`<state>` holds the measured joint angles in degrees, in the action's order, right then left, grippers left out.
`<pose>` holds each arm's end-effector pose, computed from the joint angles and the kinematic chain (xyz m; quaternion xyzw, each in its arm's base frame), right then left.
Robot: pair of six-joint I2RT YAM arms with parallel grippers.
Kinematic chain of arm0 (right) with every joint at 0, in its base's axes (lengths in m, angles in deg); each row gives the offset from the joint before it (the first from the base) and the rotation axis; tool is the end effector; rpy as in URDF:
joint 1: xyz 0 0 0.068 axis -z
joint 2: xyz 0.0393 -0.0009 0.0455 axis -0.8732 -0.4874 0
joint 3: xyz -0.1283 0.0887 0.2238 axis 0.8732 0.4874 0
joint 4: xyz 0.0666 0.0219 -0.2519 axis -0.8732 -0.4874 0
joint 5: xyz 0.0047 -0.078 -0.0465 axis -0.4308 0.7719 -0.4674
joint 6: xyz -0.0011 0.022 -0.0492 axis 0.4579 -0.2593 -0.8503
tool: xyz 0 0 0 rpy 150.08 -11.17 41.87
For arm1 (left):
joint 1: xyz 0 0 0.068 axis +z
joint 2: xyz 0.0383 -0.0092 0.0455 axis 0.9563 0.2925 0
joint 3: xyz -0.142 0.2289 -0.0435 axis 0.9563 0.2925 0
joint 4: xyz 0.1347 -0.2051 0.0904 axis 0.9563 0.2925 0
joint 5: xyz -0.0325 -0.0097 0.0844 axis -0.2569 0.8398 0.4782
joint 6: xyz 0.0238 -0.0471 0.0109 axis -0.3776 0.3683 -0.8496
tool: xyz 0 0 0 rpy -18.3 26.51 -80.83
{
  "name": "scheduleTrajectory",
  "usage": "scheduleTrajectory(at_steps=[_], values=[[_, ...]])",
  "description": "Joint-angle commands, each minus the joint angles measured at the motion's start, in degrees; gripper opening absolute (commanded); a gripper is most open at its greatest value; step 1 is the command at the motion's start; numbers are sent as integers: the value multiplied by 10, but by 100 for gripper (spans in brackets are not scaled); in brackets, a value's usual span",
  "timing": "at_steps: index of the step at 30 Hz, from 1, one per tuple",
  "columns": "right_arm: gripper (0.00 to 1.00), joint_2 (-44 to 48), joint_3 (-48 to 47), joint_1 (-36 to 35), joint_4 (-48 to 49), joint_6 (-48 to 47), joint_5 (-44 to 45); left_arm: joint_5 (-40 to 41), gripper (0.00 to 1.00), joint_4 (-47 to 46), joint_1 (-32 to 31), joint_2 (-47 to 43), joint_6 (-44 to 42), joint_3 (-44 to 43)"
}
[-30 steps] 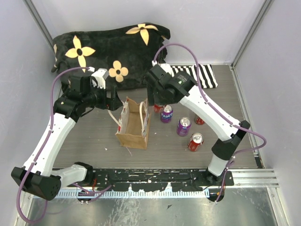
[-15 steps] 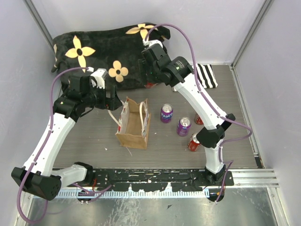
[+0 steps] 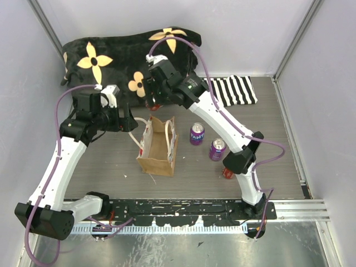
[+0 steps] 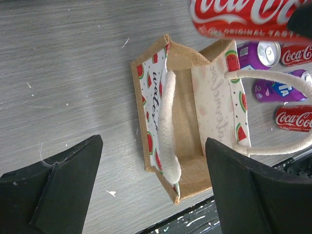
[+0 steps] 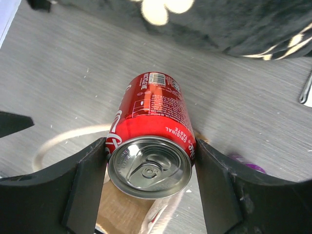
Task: Place the beverage into the canvas bag
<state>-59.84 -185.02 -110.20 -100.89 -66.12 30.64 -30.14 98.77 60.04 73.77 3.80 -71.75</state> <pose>0.2849 0.3182 0.4365 -0.1854 0.8731 0.1462 0.4266 0.2199 -0.0604 0.3648 0.0725 0.8946 -0.2071 0.3892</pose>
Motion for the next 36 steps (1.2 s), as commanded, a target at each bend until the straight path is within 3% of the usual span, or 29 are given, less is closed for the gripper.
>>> scheduleTrajectory(at_steps=[1, 17, 36], values=[[1, 17, -21, -33, 42, 4, 0, 3, 93, 10, 7, -16, 2, 13], [1, 58, 77, -60, -10, 26, 39, 2, 92, -2, 15, 6, -5, 20], [1, -16, 116, -49, 11, 2, 22, -7, 91, -8, 16, 7, 1, 35]])
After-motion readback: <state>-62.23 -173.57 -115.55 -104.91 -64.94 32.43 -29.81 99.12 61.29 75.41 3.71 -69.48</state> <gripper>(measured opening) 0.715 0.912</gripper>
